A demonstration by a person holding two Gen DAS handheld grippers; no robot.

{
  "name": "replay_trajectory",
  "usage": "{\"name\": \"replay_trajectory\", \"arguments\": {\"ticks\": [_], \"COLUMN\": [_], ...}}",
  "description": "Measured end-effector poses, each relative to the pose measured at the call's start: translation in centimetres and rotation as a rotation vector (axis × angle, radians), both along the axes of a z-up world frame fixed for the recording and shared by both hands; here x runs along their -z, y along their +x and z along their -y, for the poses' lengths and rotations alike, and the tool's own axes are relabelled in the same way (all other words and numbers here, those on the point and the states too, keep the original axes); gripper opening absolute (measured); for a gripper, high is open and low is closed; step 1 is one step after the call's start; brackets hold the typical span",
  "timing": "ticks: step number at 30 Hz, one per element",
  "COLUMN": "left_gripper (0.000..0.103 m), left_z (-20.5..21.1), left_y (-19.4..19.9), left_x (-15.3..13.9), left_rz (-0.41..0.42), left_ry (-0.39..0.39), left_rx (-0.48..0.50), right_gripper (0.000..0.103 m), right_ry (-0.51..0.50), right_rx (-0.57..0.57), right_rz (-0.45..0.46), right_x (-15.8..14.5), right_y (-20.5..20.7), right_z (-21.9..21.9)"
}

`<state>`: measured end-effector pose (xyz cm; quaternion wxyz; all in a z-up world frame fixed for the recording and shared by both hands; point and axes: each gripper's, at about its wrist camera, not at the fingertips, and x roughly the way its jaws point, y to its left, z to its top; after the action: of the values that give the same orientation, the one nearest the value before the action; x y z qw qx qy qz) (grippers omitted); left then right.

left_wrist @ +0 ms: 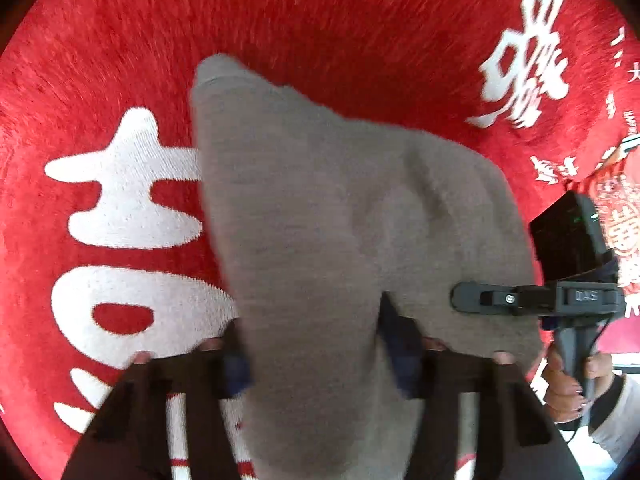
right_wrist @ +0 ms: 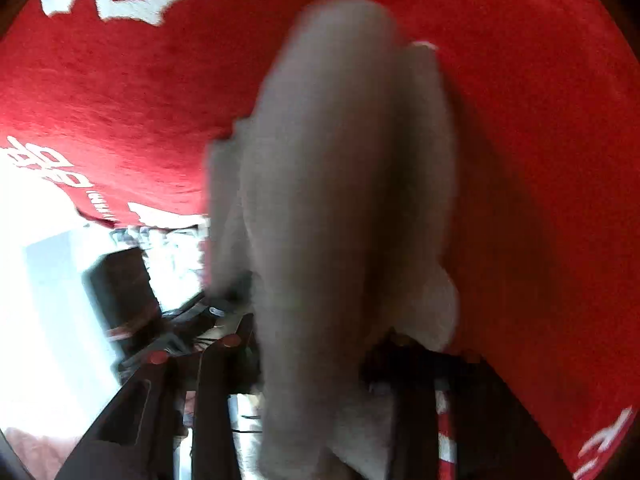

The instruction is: Fold small clothes

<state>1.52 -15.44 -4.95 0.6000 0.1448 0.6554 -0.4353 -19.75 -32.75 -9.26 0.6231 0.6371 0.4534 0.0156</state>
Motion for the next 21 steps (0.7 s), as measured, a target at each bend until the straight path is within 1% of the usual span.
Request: {"name": "replay_trajectory", "arguments": {"ticks": [1,4,8,10,13,15,16,19,21], "left_gripper": [0.045,0.044,0.044,0.044,0.044,0.045,0.045,0.045,0.045], "left_z": [-0.2,-0.8,-3.2,-4.8,-7.6,-9.9,-11.2,-14.4,-16.1], "left_y": [0.1,0.3,0.4,0.6,1.1,0.9,0.9,1.2,1.3], "left_x": [-0.4,-1.7,-4.5,-5.6,-7.0,-7.5,-7.3,-5.7,-3.5], "left_rz": [-0.01,-0.034,-0.026,-0.032,-0.026,0.005,0.021,0.033,0.037], "left_ry": [-0.011,-0.031,-0.065,-0.074,-0.065,-0.037,-0.017,0.036,0.086], "left_rx": [0.004,0.016,0.023,0.02,0.021,0.031,0.033,0.019,-0.003], "right_gripper": [0.036,0.036,0.036,0.036,0.036,0.036,0.036,0.037,0.04], "right_ry": [0.007,0.043,0.065,0.1,0.128,0.132,0.137,0.138,0.101], "right_rx": [0.015,0.039,0.025,0.04,0.037,0.021,0.012,-0.022,-0.058], "right_rz": [0.01,0.064,0.104,0.123,0.137,0.138,0.133,0.097,0.034], "right_x": [-0.3,-2.6,-5.4,-6.5,-7.2,-7.2,-6.9,-5.0,-3.4], "right_y": [-0.1,0.0,0.7,0.7,1.0,1.5,1.8,3.0,4.1], "right_z": [-0.1,-1.2,-3.3,-4.7,-7.3,-9.1,-10.3,-13.9,-15.6]}}
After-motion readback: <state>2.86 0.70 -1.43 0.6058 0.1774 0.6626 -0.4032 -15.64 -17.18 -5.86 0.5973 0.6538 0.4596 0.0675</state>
